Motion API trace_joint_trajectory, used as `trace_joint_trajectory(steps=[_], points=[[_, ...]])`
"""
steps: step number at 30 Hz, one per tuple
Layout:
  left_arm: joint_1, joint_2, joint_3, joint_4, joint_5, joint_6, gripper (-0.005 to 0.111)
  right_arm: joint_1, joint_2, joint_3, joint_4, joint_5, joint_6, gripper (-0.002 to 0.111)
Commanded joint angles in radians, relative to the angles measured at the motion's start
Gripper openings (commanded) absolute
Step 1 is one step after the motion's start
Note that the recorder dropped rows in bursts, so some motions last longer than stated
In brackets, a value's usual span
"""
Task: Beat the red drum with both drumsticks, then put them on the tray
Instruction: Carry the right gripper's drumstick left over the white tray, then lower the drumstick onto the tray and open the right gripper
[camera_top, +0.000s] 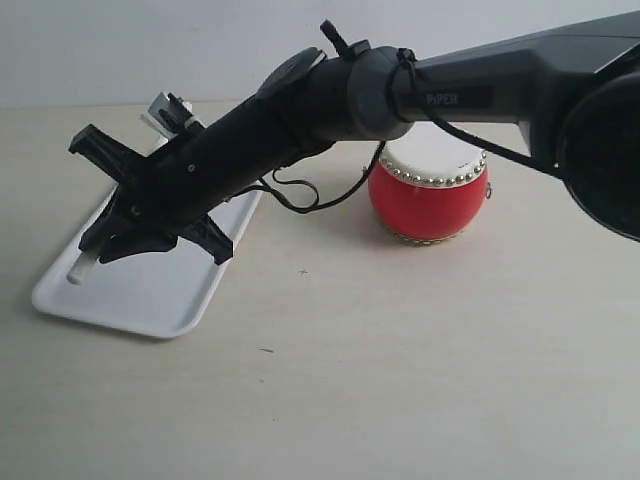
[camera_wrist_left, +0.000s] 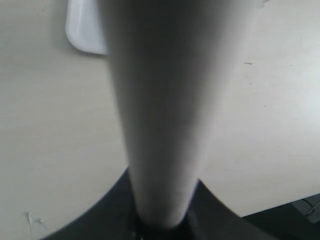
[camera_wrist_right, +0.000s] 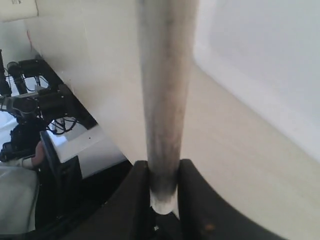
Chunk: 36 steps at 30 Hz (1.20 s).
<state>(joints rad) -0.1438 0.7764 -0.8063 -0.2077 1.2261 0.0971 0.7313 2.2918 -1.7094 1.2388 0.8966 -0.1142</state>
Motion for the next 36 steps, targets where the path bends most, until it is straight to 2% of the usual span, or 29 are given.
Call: trace_joint_trajectory(steps=[1,4,7,19,23,31,36], points=[[0.005,0.033,0.003,0.010,-0.005,-0.002,0.000,0.002,-0.055,-0.008,-0.176,0.013,-0.002,0.000],[0.005,0.105,0.003,0.010,-0.009,-0.002,0.000,0.002,-0.085,-0.008,-0.415,0.018,0.129,0.000],[0.005,0.194,0.003,0.002,-0.020,0.014,0.000,0.002,-0.096,-0.008,-0.479,0.031,0.169,0.000],[0.005,0.248,0.003,-0.038,-0.061,0.055,0.000,0.002,-0.094,-0.008,-0.477,0.011,0.169,0.000],[0.005,0.248,0.003,-0.042,-0.061,0.055,0.000,0.002,-0.066,-0.008,-0.466,-0.021,0.233,0.000],[0.005,0.247,0.003,-0.042,-0.055,0.055,0.000,0.002,0.029,-0.008,-0.226,0.023,0.241,0.000],[0.005,0.247,0.003,-0.042,-0.054,0.056,0.000,0.002,0.058,-0.008,-0.181,0.020,0.237,0.000]])
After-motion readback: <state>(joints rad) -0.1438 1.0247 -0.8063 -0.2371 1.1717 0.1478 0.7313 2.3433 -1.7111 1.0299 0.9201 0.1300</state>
